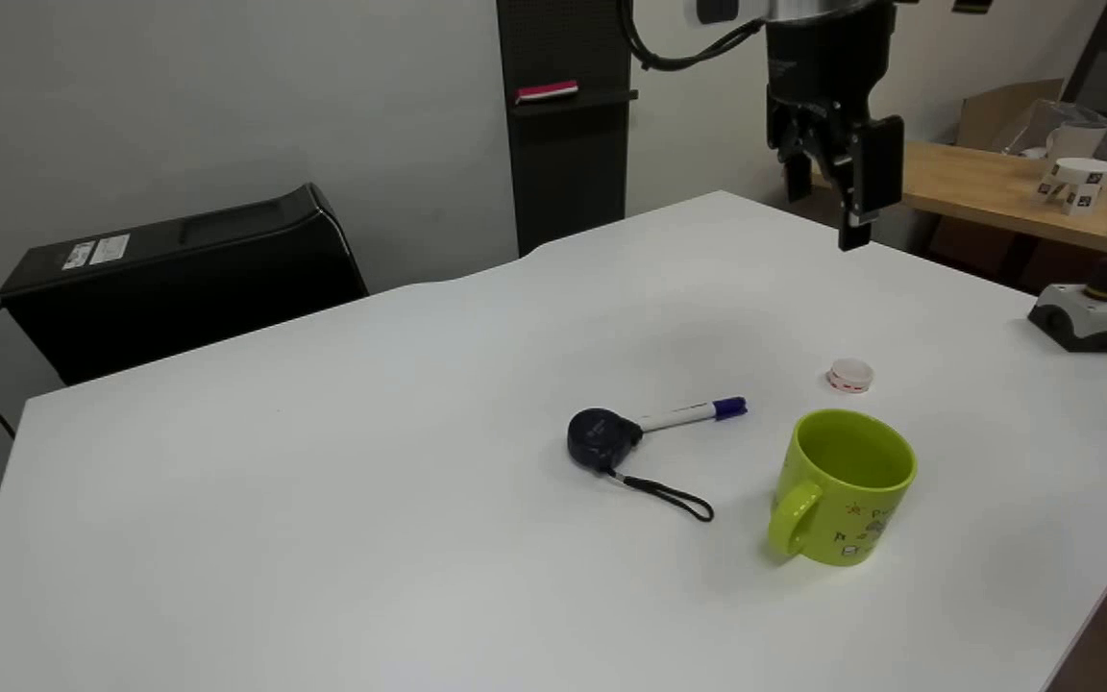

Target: Place the blue marker in the yellow mug

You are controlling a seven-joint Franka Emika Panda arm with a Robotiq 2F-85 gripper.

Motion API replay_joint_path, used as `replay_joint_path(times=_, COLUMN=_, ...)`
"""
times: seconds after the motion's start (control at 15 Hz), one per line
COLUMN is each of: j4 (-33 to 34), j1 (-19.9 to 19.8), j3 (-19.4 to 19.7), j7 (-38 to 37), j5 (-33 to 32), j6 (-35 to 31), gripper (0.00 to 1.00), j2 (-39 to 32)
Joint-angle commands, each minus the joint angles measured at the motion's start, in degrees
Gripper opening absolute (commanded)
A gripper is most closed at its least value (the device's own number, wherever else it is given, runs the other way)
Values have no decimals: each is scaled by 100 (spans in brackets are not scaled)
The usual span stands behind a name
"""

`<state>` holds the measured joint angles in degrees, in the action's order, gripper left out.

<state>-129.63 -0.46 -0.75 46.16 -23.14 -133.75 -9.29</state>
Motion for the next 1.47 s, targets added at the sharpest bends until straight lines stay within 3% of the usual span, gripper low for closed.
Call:
replay_joint_path(times=0.0, j4=-26, j1=-210, j3=47, j7=276, j5=192, j6=-817, gripper=100, j2=-289)
replay_joint_path(times=0.4, j4=269, j1=-460, j3=-94, j7=861, j5=1034, j6=-1161, gripper=100, j2=-1035)
replay_joint_path(times=1.0, j4=1269, j1=-367, j3=-187, j7=850, j5=977, j6=-765, gripper=100, j2=-2021)
replay_joint_path(times=1.4, j4=1593, j1=-144, j3=-297, j7=699, j5=878, j6=-626, gripper=100, j2=-2462)
